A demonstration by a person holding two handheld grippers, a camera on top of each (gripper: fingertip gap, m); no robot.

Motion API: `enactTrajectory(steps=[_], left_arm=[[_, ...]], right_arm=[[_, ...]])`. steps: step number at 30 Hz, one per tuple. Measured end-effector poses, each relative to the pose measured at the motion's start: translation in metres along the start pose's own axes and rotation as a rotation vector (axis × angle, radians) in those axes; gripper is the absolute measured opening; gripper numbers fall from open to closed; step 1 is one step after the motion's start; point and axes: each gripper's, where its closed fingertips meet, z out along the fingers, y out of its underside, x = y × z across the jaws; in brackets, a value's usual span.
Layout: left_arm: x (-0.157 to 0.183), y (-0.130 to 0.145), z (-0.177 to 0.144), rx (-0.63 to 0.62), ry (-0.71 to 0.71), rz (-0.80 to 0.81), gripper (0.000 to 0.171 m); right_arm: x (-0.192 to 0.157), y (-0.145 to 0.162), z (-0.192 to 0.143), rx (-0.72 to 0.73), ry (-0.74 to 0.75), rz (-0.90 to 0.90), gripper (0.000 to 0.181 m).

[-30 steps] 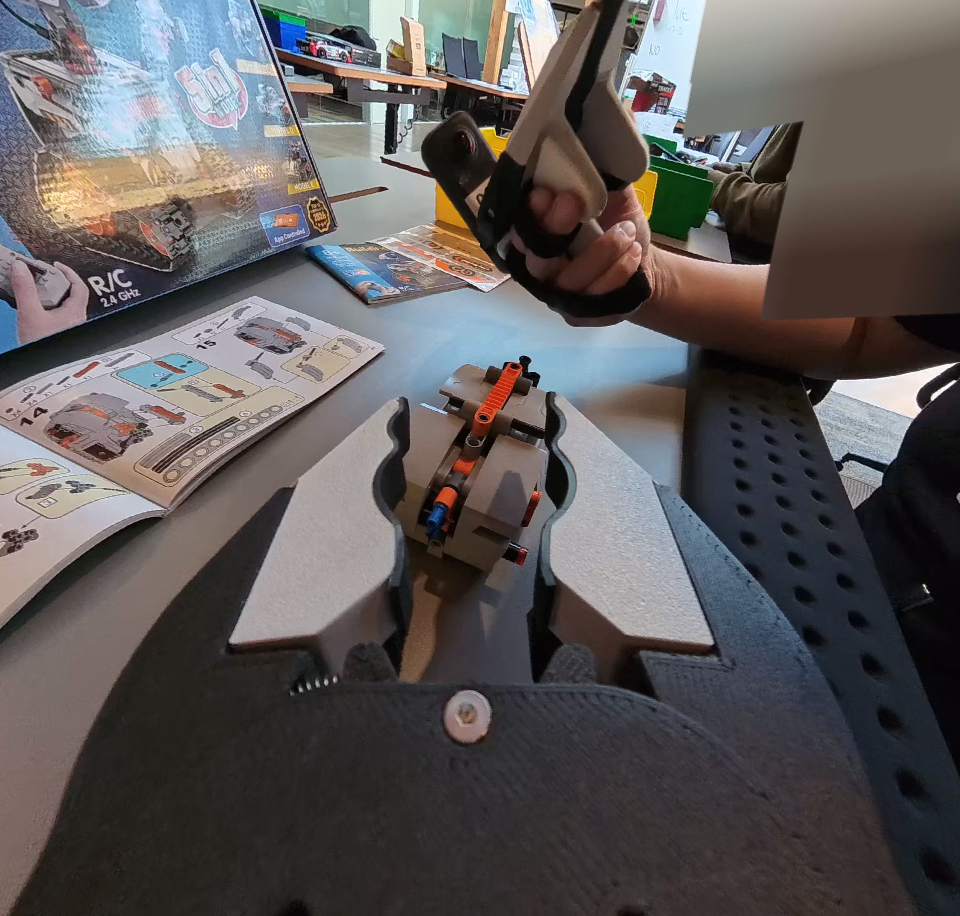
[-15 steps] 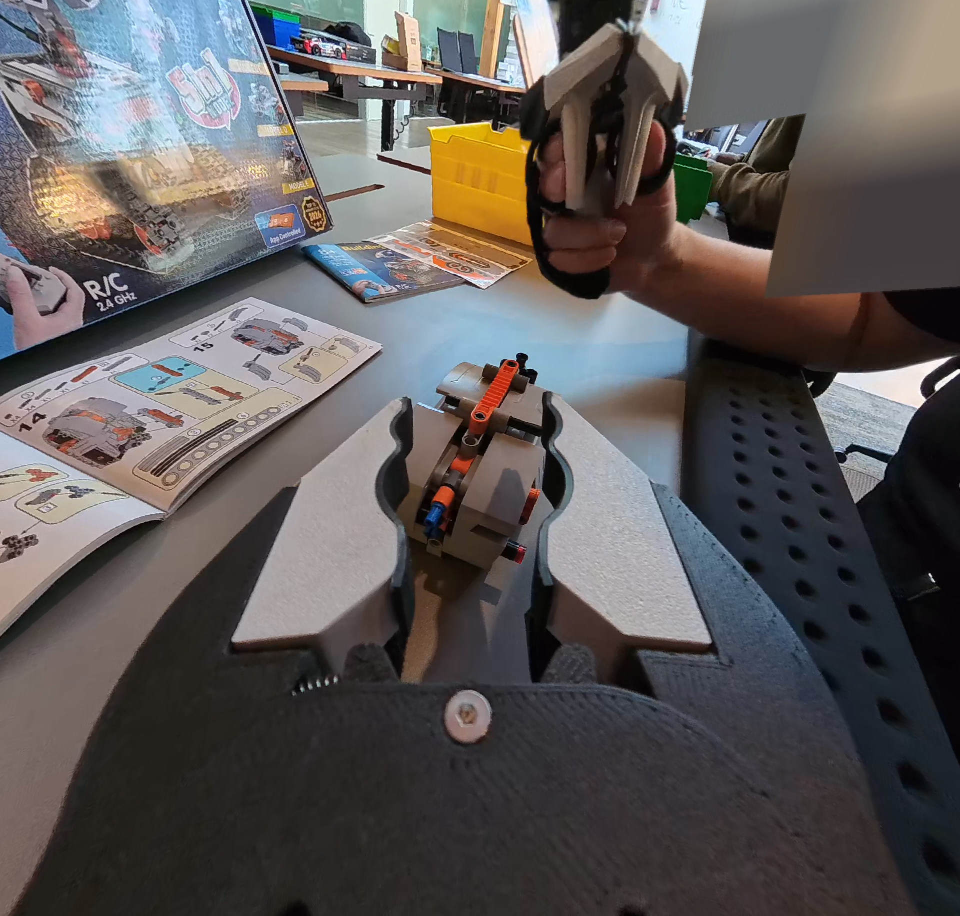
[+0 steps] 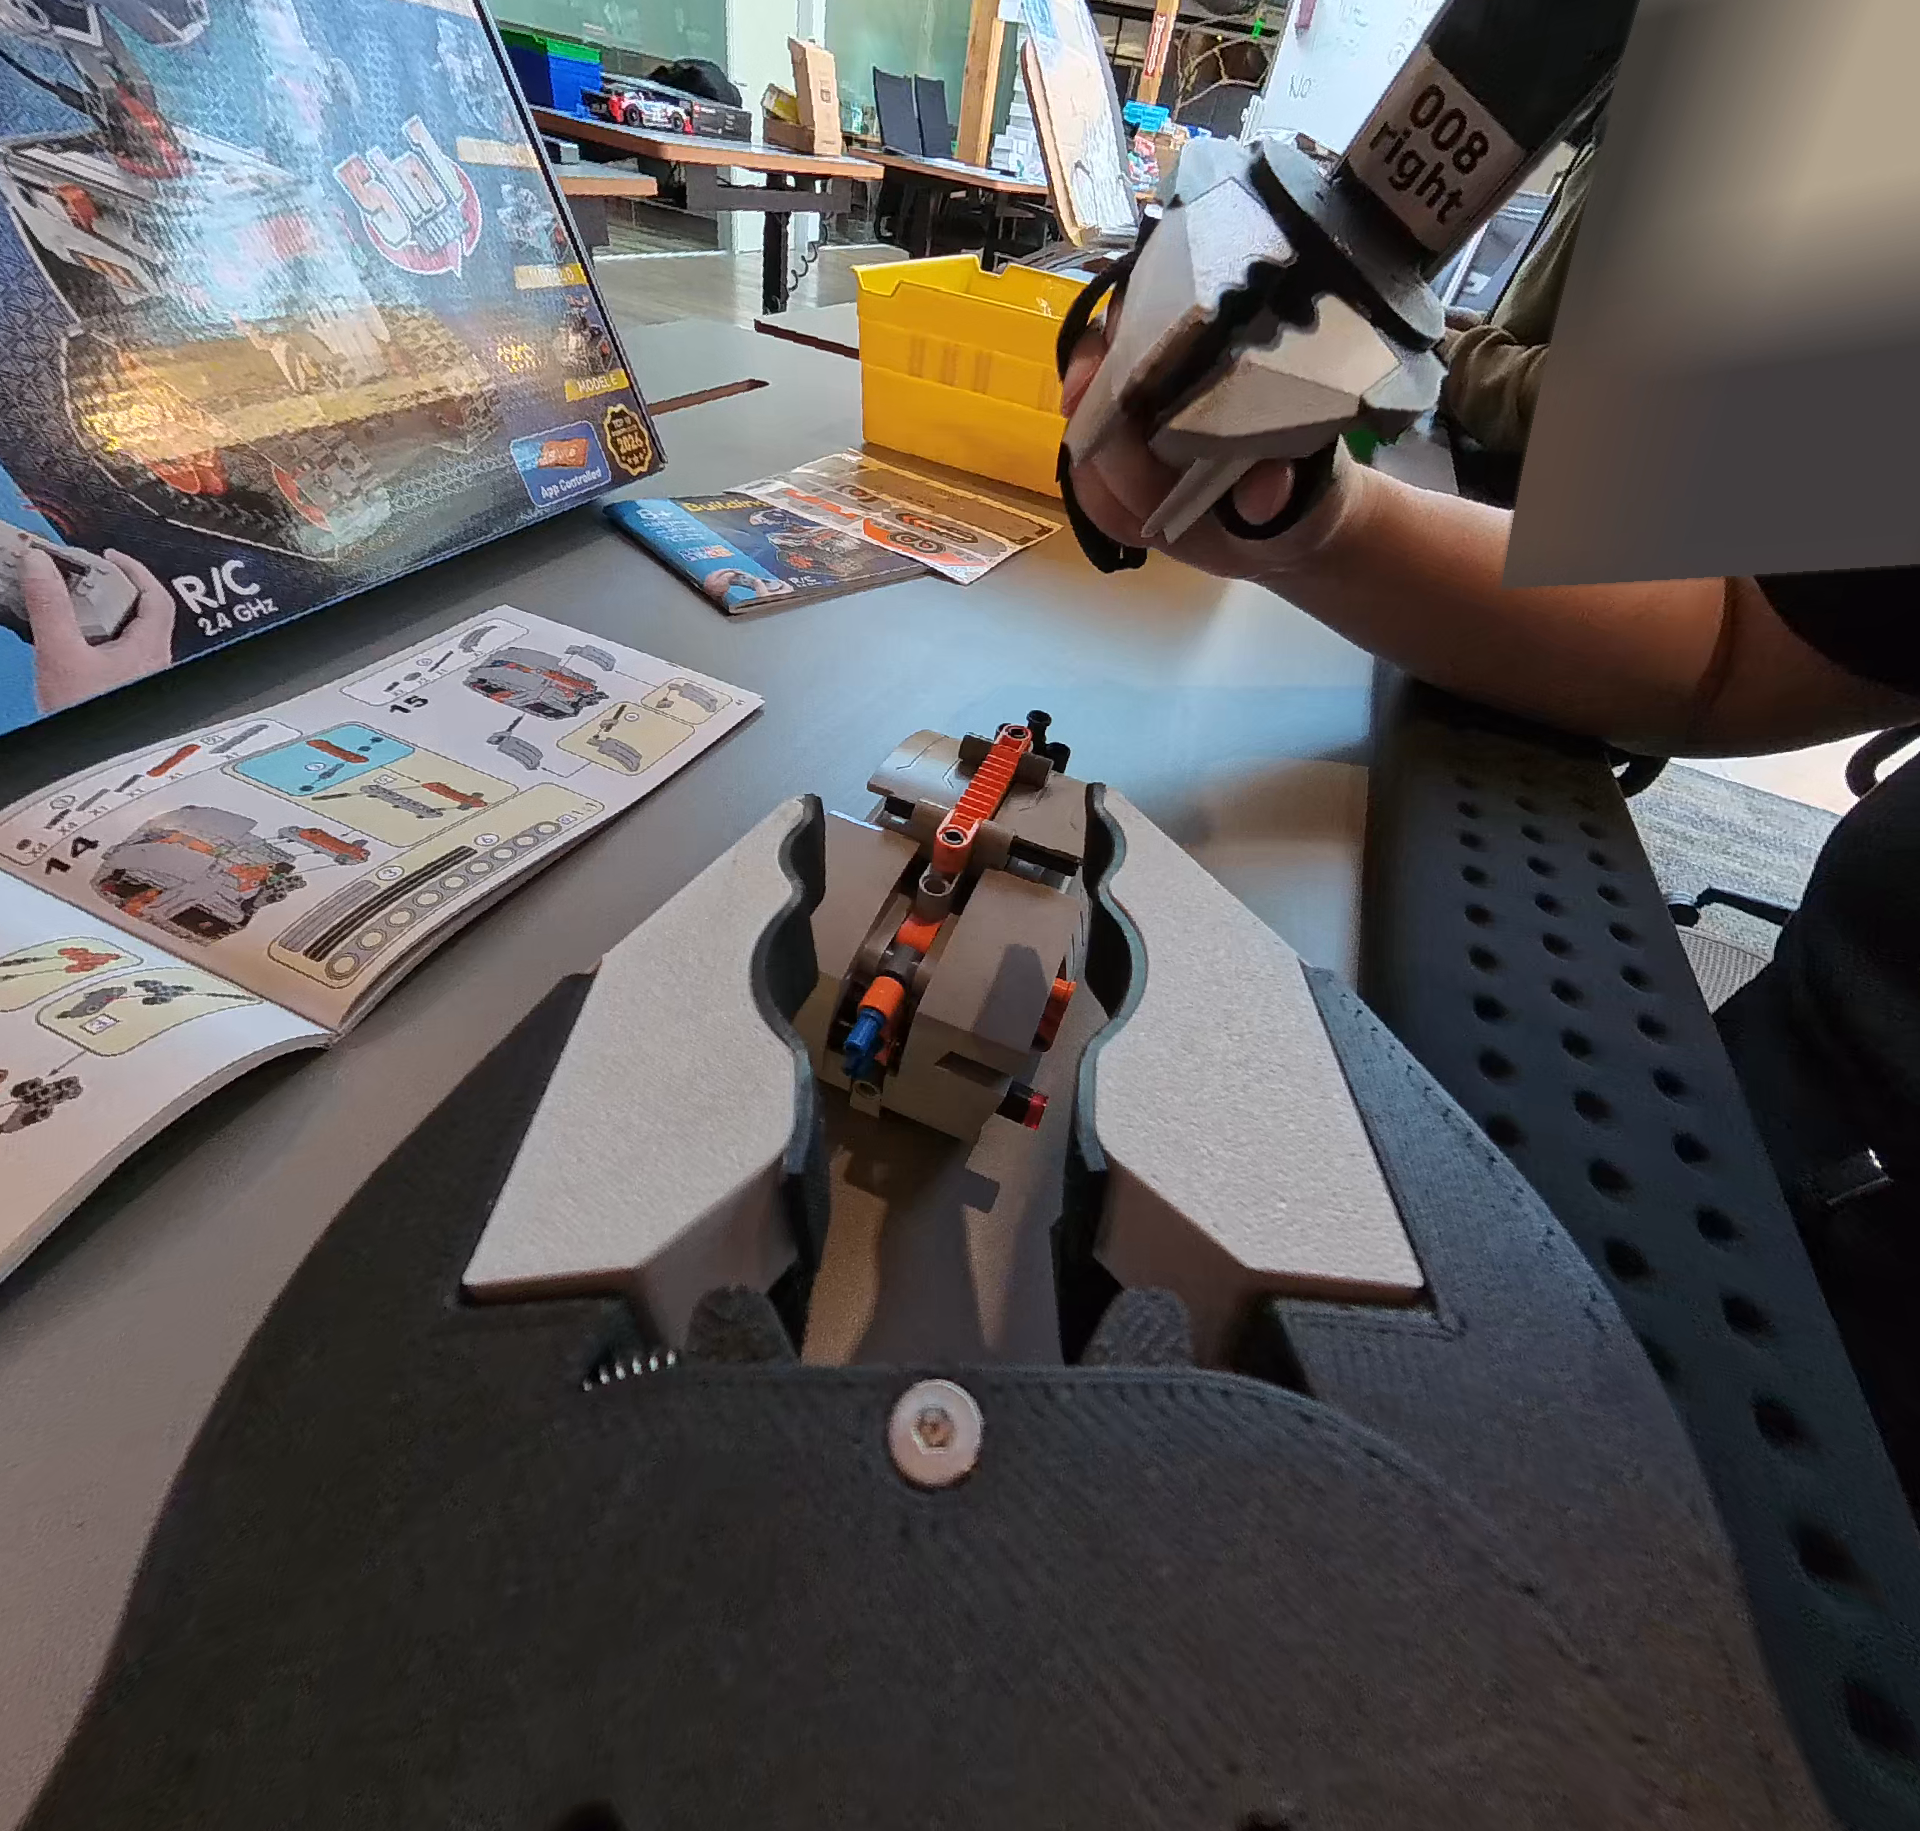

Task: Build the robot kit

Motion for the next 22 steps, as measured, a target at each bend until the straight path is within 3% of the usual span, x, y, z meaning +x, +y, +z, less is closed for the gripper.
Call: enactTrajectory(steps=[5, 13, 14, 16, 20, 22], left_arm=[[0.0, 0.0, 0.0, -0.001, 0.0, 0.001, 0.048], [0.0, -0.001, 0.0, 0.003, 0.0, -0.004, 0.048], [0.0, -0.001, 0.0, 0.003, 0.0, -0.005, 0.048], [0.0, -0.001, 0.0, 0.004, 0.001, -0.006, 0.048], [0.0, -0.001, -0.001, 0.006, -0.001, -0.009, 0.049], [0.0, -0.001, -0.001, 0.006, 0.0, -0.012, 0.049]], right_arm=[[0.001, 0.002, 0.002, -0.029, 0.038, -0.071, 0.017], [0.0, 0.005, 0.004, -0.048, 0.035, -0.021, 0.008], [0.0, 0.005, 0.004, -0.041, 0.026, 0.022, 0.0], [0.005, -0.005, 0.001, 0.04, -0.007, 0.197, 0.0], [0.04, -0.037, -0.026, 0.395, -0.116, 0.714, 0.0], [0.055, -0.045, -0.041, 0.555, -0.197, 0.92, 0.023]])
